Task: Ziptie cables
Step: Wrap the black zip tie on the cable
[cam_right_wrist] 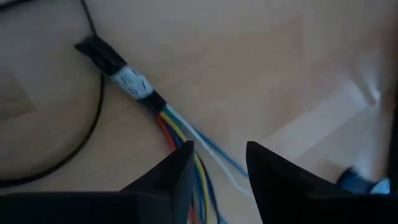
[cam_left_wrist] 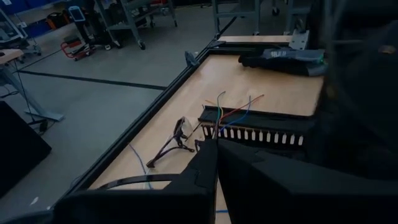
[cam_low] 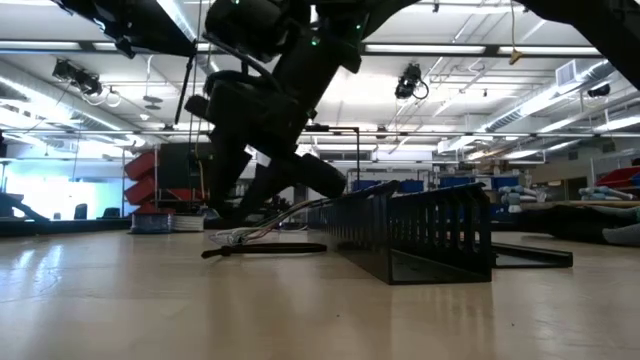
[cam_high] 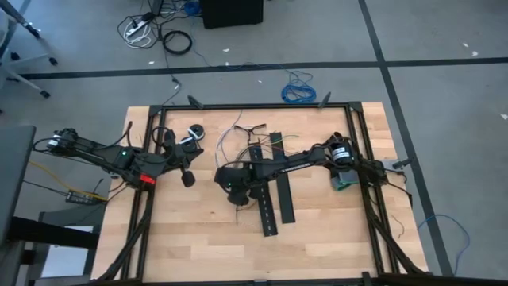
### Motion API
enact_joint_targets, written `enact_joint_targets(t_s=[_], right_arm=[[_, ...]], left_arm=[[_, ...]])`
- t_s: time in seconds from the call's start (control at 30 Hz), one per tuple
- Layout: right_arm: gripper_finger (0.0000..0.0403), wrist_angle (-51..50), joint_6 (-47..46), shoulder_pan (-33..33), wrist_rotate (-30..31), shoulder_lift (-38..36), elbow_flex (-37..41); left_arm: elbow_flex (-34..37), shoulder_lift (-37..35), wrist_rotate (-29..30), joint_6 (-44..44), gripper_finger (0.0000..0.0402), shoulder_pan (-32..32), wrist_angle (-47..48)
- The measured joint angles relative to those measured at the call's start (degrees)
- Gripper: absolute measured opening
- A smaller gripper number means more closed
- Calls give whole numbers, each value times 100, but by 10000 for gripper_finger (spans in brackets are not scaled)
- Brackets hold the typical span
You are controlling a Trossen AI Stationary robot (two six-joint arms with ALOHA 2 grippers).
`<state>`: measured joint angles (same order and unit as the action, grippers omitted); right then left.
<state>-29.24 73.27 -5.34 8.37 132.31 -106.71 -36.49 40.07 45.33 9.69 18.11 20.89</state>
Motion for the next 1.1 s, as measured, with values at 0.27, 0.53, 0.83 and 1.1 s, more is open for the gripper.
enact_joint_targets(t_s=[0.27, 0.53, 0.83, 1.1], right_arm=[[128, -217, 729, -177, 79, -9, 2], [118, -1037, 1104, -98, 191, -20, 2], [114, -1014, 1164, -233, 62, -20, 2], [114, -378, -615, -403, 931, -22, -295]], left_arm=[[-2, 1, 1, -1, 0, 0, -95], [0, 1, 1, -2, 0, 0, -188], [0, -1, -23, -31, 0, 0, -348], [0, 1, -44, -50, 0, 0, -387]])
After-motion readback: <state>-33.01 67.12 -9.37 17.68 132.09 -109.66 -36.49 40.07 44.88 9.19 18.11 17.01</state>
